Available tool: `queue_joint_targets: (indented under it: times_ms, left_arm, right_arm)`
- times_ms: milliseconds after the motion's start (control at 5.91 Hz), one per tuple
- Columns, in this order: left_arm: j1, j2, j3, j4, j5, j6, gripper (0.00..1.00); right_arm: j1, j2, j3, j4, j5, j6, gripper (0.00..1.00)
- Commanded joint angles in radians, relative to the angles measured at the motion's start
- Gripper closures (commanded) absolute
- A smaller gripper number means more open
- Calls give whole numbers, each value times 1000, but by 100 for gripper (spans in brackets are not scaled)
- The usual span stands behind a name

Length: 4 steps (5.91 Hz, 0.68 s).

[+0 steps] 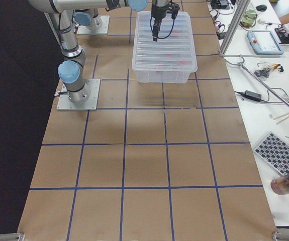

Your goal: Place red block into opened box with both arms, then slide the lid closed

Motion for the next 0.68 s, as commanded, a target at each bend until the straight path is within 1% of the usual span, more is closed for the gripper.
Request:
queue_joint_targets:
  times_ms: [0,507]
  left_arm:
    - [1,8,-10,0,2,1,1]
    - [2,15,-17,2,2,1,1]
  right_arm:
    - [0,0,5,-2,-1,0,0]
    - [-23,11,10,-14,-12,-14,0]
